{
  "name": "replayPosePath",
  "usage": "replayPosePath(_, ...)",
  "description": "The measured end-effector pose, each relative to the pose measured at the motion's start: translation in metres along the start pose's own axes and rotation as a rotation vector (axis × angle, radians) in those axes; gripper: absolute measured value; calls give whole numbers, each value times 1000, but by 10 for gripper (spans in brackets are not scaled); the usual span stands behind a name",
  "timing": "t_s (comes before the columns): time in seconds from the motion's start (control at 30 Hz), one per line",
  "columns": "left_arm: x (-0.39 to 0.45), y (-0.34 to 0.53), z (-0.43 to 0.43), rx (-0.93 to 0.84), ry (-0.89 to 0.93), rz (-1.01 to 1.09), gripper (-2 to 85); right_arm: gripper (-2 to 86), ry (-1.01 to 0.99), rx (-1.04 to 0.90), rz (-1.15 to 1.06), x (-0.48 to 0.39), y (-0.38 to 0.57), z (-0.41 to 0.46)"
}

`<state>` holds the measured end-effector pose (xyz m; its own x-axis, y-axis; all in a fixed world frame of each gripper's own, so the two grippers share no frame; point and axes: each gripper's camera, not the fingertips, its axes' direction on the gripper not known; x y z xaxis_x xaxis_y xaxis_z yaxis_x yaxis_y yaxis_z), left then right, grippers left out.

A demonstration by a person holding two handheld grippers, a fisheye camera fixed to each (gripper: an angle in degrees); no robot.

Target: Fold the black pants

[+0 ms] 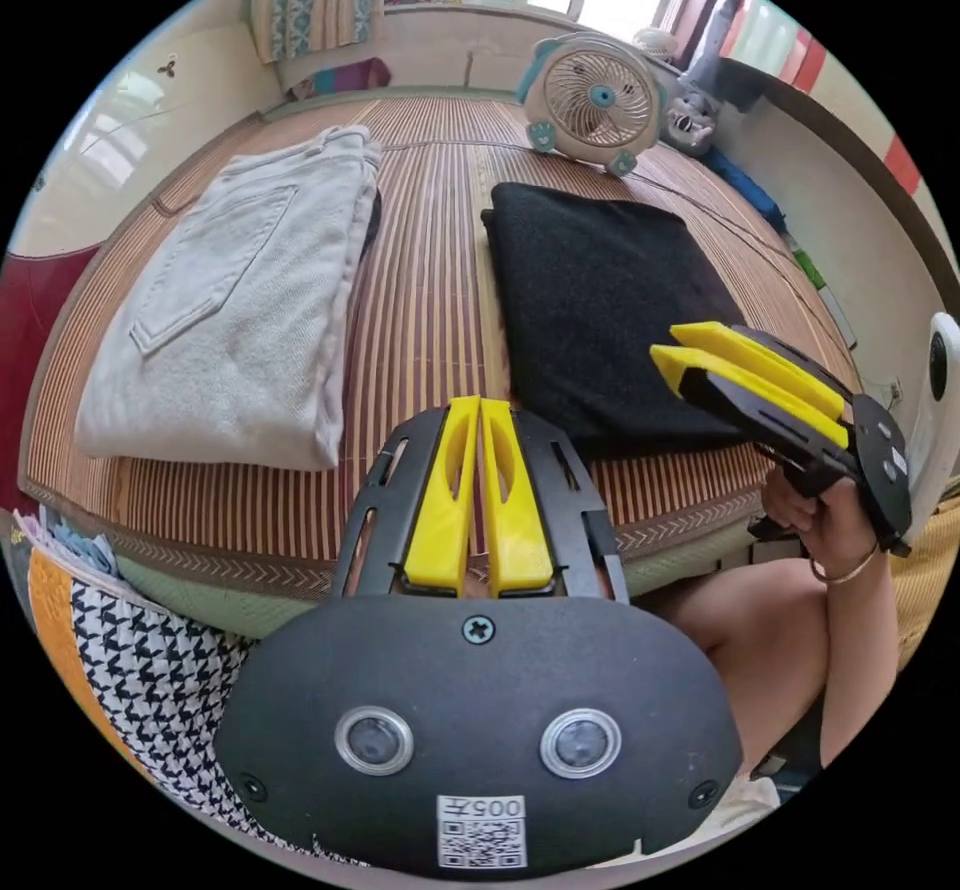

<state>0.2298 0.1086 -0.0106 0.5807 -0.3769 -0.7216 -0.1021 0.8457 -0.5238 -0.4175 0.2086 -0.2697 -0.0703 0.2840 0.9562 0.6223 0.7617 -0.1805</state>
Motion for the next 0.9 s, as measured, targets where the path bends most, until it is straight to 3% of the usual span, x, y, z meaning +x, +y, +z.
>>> replayPosePath(0.1,-1,21,-20,84,-80,-39,-4,84,14,10,-75,-30,8,-6)
replayPosePath(0.2,-12,40,-35,146,-38,-99,3,84,-3,0,-76,-45,13,-6)
replayPosePath(0.5,-32,71,-43,167,-19,-180,52,128,32,18,-31,-62,22,2)
replayPosePath(0.9,-34,88,-42,207,-9,-147,63,151,88,-149,23,-70,2,59)
